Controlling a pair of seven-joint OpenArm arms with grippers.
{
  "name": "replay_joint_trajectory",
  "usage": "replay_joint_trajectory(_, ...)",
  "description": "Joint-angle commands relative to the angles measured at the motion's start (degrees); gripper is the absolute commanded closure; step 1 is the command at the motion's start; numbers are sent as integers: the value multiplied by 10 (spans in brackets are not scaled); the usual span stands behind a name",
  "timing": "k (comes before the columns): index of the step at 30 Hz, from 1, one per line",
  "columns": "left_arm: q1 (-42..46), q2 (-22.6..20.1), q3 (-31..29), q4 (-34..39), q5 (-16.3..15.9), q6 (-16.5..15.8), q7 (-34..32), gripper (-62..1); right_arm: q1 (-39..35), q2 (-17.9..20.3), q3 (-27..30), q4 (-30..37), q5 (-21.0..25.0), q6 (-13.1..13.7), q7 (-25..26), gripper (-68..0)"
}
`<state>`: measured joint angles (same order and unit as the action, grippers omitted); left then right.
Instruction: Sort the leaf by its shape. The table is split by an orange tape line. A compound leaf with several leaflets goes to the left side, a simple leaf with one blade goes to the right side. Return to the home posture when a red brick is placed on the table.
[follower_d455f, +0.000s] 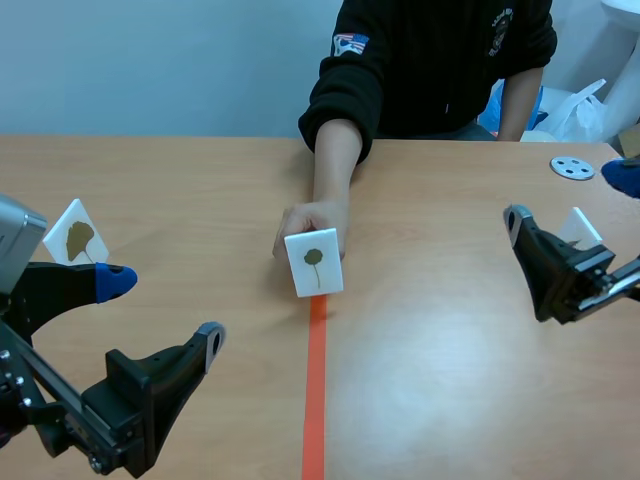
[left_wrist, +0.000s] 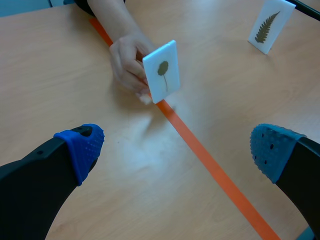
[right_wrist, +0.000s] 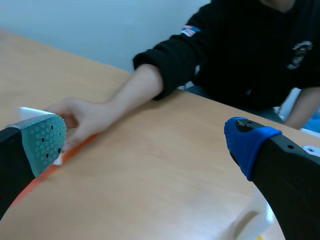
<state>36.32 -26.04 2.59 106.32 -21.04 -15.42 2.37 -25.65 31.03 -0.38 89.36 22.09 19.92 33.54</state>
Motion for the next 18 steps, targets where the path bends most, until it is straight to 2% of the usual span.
replay_joint_trajectory(1, -2, -2, -2, 2, 3, -2, -8, -623, -13, 10, 5, 14, 6, 2, 2, -679)
replay_joint_trajectory(4, -2, -5, -2, 2, 26, -4, -8, -623, -56, 10, 5, 47, 5, 12, 0, -679)
replay_joint_trajectory(11, -2, -17, -2, 2, 26, -6, -8, -623, -137, 10, 5, 92, 1, 22, 0, -679)
replay_joint_trajectory(18, -1, -26, -2, 1, 27, -6, -8, -623, -171, 10, 8, 103, -24, 22, 0, -679)
